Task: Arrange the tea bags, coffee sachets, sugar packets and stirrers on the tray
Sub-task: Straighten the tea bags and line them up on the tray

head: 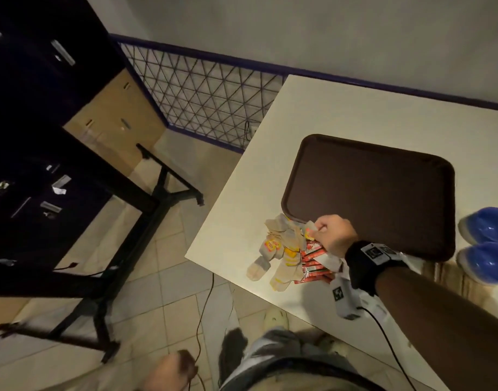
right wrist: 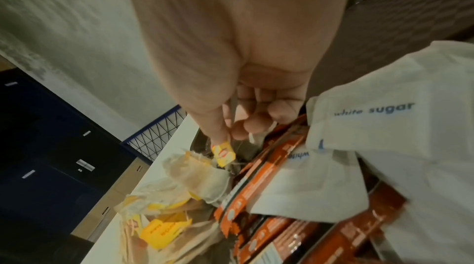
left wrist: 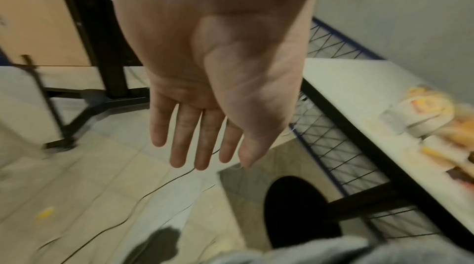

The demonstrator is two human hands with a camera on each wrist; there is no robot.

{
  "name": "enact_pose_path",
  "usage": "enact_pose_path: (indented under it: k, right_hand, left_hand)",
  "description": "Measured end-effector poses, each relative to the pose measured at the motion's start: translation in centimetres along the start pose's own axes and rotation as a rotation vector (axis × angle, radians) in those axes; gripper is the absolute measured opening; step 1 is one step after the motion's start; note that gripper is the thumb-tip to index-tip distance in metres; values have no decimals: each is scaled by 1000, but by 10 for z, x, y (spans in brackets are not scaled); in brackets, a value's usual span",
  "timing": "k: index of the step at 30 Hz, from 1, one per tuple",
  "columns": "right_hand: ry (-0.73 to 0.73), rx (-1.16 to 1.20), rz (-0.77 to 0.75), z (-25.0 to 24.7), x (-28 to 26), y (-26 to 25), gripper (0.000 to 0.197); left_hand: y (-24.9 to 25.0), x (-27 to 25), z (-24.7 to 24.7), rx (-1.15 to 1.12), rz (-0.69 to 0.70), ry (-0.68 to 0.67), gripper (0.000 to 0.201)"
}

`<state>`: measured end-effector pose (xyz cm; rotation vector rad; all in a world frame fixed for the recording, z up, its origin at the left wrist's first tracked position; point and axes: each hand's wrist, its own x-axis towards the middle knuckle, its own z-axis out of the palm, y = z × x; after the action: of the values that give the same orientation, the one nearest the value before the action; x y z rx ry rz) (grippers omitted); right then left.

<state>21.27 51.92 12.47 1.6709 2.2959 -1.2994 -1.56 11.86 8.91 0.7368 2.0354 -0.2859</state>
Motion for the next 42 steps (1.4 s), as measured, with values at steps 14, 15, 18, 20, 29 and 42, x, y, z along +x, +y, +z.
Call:
enact_pose_path:
  k: [14,15,18,20,29,42]
  right_hand:
    - [-17,415,-271,-100,-60,-12,8]
    - [1,447,-301,-102,-61,-9,9]
    - [51,521,-333,-105,-57,8,11]
    - [80,552,-345,-107,-56,17,8]
    - [247,402,-494,-84,-82,37,7]
    - [520,639,-496,13,-189,74,35]
  left_hand:
    - [323,-15,-180,-373,1054,325,34]
    - [335,-13,-176,-422,1077,257,34]
    - [357,0,-164,-537,1132,104,17]
    - [366,9,-155,-551,1169,87,10]
    - [361,18,-112,-675,1303,174,26]
    - [298,-28,-2,-1083,1408,424,9]
